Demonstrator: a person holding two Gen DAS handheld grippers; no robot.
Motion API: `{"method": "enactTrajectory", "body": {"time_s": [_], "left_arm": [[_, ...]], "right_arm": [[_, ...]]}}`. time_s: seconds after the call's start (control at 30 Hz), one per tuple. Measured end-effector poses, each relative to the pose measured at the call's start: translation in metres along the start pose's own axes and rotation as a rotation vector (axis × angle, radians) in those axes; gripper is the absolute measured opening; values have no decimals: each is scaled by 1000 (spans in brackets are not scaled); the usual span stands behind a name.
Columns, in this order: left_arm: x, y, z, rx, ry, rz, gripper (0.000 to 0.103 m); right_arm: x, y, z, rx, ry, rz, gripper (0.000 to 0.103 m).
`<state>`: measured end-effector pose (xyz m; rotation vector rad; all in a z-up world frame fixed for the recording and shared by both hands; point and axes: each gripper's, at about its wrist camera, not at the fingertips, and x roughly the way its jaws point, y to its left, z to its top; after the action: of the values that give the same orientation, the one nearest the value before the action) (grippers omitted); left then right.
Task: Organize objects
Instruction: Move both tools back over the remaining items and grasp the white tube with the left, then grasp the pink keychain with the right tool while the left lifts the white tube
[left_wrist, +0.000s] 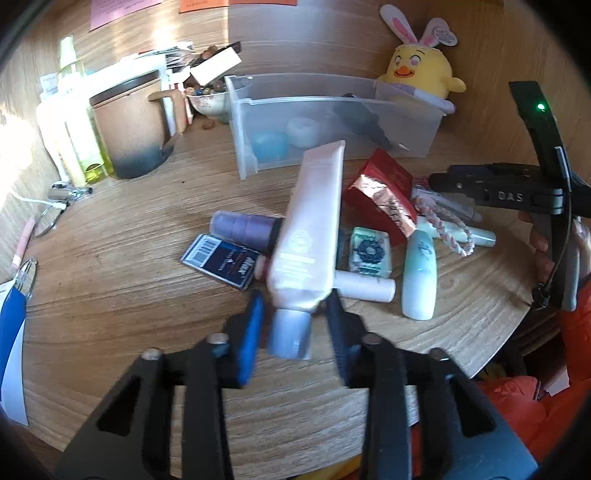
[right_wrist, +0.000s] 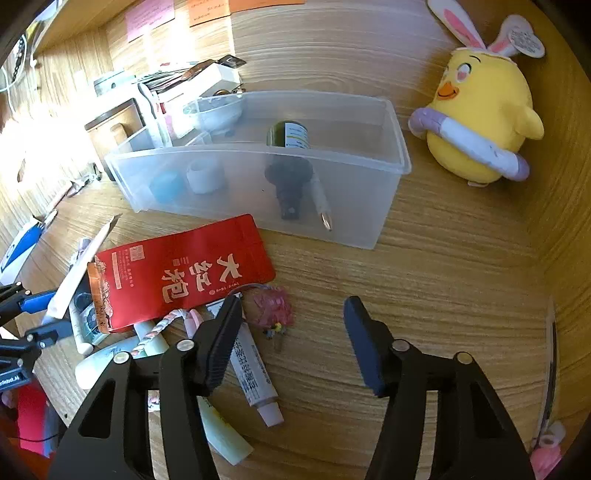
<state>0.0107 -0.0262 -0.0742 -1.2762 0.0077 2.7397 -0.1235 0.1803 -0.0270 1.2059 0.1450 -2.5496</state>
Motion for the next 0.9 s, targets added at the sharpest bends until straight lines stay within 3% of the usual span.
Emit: {"method": "enactTrajectory", "body": {"time_s": [0.1, 0.37, 0.47, 0.9], "left_arm": [[-3, -2, 0, 12, -17, 2, 22], [-20, 0, 6, 12, -72, 13, 21], [-29, -1, 10, 15, -105, 14, 21], [-46, -5, 35, 2, -202, 18, 21]], "right_arm": [[2, 0, 2, -7, 7, -7, 39], [12, 4, 0, -44, 19, -18, 31], [13, 10, 1, -76, 10, -15, 19], [-7, 4, 8, -37, -55, -23, 9]]}}
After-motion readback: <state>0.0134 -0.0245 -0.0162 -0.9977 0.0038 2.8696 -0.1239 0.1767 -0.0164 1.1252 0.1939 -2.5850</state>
